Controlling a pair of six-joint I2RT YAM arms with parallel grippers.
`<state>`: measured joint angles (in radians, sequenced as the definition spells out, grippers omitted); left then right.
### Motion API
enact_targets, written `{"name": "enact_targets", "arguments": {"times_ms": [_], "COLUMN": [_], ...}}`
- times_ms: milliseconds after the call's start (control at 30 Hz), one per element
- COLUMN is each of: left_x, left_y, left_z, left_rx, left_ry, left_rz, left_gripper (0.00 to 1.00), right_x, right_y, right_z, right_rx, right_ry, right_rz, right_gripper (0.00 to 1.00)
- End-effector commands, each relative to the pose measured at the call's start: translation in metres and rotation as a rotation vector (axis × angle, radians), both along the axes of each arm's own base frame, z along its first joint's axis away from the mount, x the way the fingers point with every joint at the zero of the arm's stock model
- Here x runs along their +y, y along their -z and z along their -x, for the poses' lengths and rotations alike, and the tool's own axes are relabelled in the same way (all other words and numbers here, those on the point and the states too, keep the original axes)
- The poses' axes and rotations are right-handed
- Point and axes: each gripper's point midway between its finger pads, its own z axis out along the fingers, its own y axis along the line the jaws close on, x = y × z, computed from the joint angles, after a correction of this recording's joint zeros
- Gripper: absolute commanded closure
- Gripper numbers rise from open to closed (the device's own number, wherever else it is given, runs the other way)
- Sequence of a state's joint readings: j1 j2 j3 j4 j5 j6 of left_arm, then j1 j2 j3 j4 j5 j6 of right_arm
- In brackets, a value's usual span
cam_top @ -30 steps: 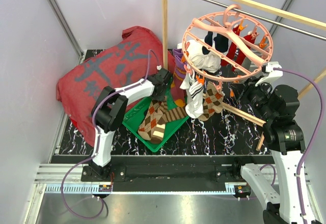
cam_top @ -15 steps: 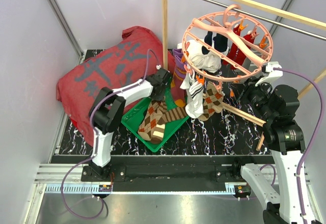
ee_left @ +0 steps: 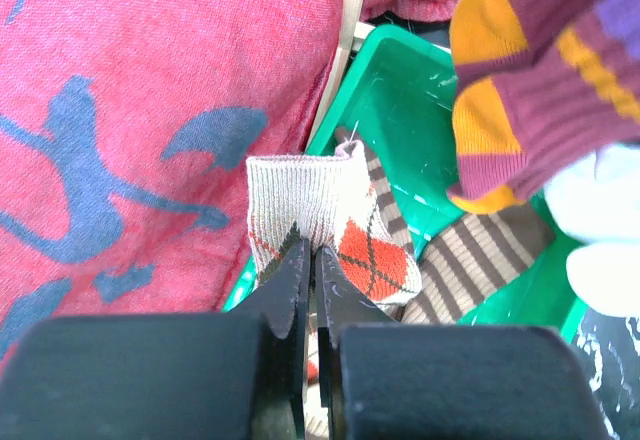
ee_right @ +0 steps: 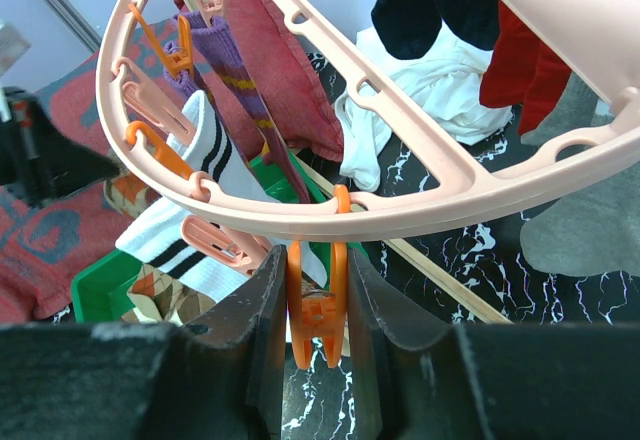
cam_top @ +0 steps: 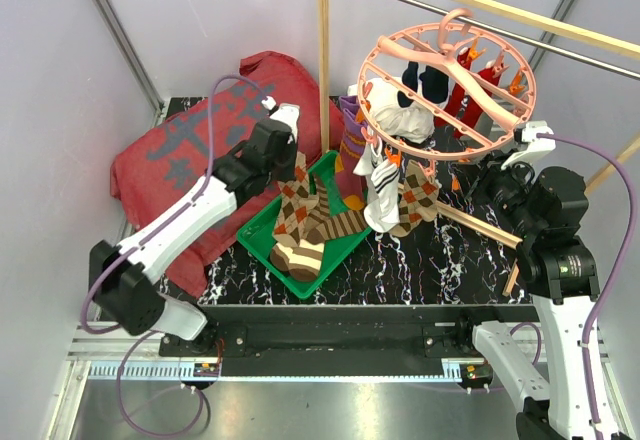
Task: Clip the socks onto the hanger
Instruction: Pick up the sock from the bin, then clamp the sock onto the hanger.
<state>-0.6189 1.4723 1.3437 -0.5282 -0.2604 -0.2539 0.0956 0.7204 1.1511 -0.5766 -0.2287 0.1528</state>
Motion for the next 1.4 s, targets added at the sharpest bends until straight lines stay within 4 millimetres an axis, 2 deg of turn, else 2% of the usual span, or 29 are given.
{"name": "enact_targets", "arguments": {"times_ms": [0, 33, 67, 133, 167, 233, 267, 300, 333, 467, 533, 567, 667, 867, 933, 1133, 1167, 1200, 1367], "left_x": [-0.003, -0.004, -0.007, -0.011, -0.017, -0.024, -0.032, -0.038, -0.043, -0.086, -0.103, -0.116, -0.145, -0.198, -0.216, -0.251, -0.254, -0.26, -0.268], "left_y": [-0.036, -0.044, -0.07, -0.083, -0.106, -0.12, -0.137, -0.143, -0.159, -0.184, -0.194, -0.195, -0.196, -0.186, -0.178, -0.167, -0.173, -0.168, -0.17], "left_z": [0.018, 0.022, 0.029, 0.04, 0.051, 0.063, 0.075, 0.082, 0.091, 0.138, 0.151, 0.166, 0.183, 0.203, 0.204, 0.205, 0.206, 0.204, 0.197], "left_rx": [-0.133, -0.163, -0.237, -0.294, -0.362, -0.416, -0.465, -0.485, -0.533, -0.605, -0.63, -0.623, -0.615, -0.558, -0.54, -0.471, -0.47, -0.457, -0.455], "left_ry": [0.089, 0.106, 0.14, 0.185, 0.227, 0.281, 0.334, 0.37, 0.407, 0.621, 0.685, 0.744, 0.821, 0.922, 0.938, 0.976, 0.979, 0.981, 0.961], "left_rz": [0.094, 0.116, 0.179, 0.209, 0.256, 0.282, 0.324, 0.337, 0.371, 0.462, 0.501, 0.527, 0.58, 0.675, 0.705, 0.796, 0.816, 0.813, 0.828], "left_gripper": [1.0, 1.0, 1.0, 1.0, 1.0, 1.0, 1.0, 1.0, 1.0, 1.0, 1.0, 1.0, 1.0, 1.0, 1.0, 1.0, 1.0, 1.0, 1.0], "right_x": [0.002, 0.002, 0.002, 0.003, 0.004, 0.004, 0.005, 0.006, 0.006, 0.008, 0.009, 0.01, 0.012, 0.016, 0.017, 0.025, 0.026, 0.027, 0.03], "right_y": [-0.019, -0.018, -0.019, -0.021, -0.022, -0.024, -0.025, -0.026, -0.027, -0.029, -0.03, -0.03, -0.032, -0.038, -0.039, -0.046, -0.048, -0.048, -0.051], "right_z": [0.003, 0.002, 0.003, 0.003, 0.003, 0.003, 0.004, 0.004, 0.004, 0.005, 0.005, 0.006, 0.005, 0.008, 0.008, 0.013, 0.014, 0.015, 0.021], "right_rx": [-0.058, -0.055, -0.057, -0.06, -0.061, -0.063, -0.065, -0.067, -0.065, -0.067, -0.068, -0.068, -0.072, -0.096, -0.101, -0.129, -0.139, -0.143, -0.162], "right_ry": [-0.01, -0.011, -0.013, -0.015, -0.02, -0.021, -0.024, -0.026, -0.027, -0.038, -0.041, -0.043, -0.051, -0.071, -0.079, -0.127, -0.132, -0.138, -0.161], "right_rz": [-0.01, -0.01, -0.01, -0.014, -0.016, -0.021, -0.023, -0.028, -0.032, -0.047, -0.056, -0.061, -0.074, -0.09, -0.096, -0.117, -0.121, -0.122, -0.126], "right_gripper": [1.0, 1.0, 1.0, 1.0, 1.0, 1.0, 1.0, 1.0, 1.0, 1.0, 1.0, 1.0, 1.0, 1.0, 1.0, 1.0, 1.0, 1.0, 1.0]}}
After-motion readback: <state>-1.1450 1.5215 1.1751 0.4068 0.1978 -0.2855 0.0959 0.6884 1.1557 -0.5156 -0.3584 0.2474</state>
